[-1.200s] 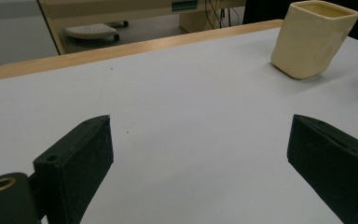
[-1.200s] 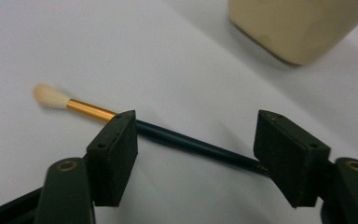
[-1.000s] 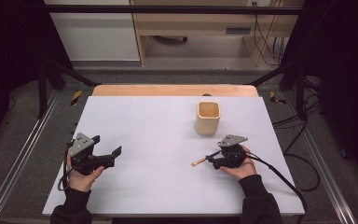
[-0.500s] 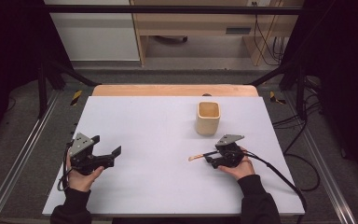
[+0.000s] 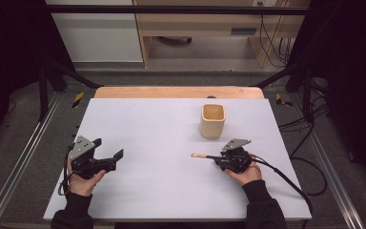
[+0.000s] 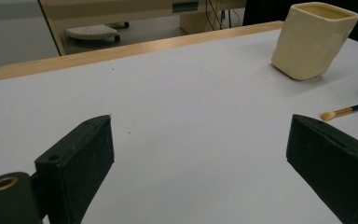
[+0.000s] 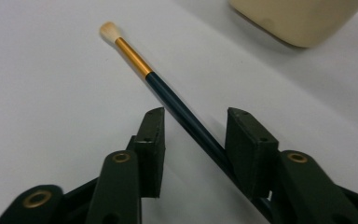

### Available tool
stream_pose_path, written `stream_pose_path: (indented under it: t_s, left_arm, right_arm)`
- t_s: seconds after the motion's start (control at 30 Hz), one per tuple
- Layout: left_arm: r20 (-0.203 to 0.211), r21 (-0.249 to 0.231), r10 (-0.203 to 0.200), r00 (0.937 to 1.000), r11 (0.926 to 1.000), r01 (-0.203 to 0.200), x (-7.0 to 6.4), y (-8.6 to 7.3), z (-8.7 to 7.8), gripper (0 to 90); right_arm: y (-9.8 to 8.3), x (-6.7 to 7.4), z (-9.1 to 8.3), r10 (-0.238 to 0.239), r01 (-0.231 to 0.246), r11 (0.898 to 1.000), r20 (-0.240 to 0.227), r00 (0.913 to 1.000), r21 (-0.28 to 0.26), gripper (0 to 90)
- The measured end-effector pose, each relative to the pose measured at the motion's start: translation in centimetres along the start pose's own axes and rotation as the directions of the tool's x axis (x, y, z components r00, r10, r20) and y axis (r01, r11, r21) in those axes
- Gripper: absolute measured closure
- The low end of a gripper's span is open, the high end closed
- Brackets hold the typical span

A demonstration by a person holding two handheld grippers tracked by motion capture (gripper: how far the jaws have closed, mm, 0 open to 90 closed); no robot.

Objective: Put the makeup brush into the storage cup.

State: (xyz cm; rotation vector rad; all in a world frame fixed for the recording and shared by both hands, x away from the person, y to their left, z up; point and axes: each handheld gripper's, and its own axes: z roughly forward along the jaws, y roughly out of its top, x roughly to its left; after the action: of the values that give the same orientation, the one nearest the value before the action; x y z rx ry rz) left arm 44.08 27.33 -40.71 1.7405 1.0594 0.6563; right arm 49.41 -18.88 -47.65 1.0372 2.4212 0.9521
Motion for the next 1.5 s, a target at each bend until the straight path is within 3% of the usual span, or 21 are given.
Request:
stream_pose_path:
  t_s: [0.07,0.3,0.87,1.13,1.4,1.5]
  left_arm:
    - [0.0,0.001,0.003,1.0,1.0,-0.003,0.0,0.0,0.0,7.0]
    - [0.001,0.0,0.003,1.0,1.0,-0.003,0.0,0.0,0.0,7.3]
    - [0.011,0.016,0.007,0.9999,0.9998,-0.008,-0.2,-0.1,0.2,7.3]
    - [0.012,0.022,0.009,0.9999,0.9997,-0.009,-0.3,-0.2,0.4,7.3]
    - [0.016,0.04,0.01,0.9998,0.9991,-0.01,-0.3,-0.4,0.8,7.1]
    - [0.017,0.047,0.01,0.9998,0.9988,-0.011,-0.3,-0.5,0.9,7.1]
  right_arm:
    - [0.0,0.0,-0.2,-0.004,0.004,1.0,0.025,0.9997,0.014,66.3]
    - [-0.2,0.0,-0.7,0.019,-0.021,0.999,0.037,0.9991,0.041,76.4]
    - [-0.9,0.6,-2.3,0.082,-0.086,0.991,0.041,0.9958,0.107,83.7]
    - [-1.0,0.6,-2.4,0.102,-0.105,0.987,0.034,0.9942,0.118,78.0]
    - [-0.1,0.1,-3.9,0.107,-0.109,0.993,0.025,0.9939,0.054,62.4]
    - [0.2,0.0,-4.4,0.116,-0.117,0.992,0.02,0.9931,0.056,59.0]
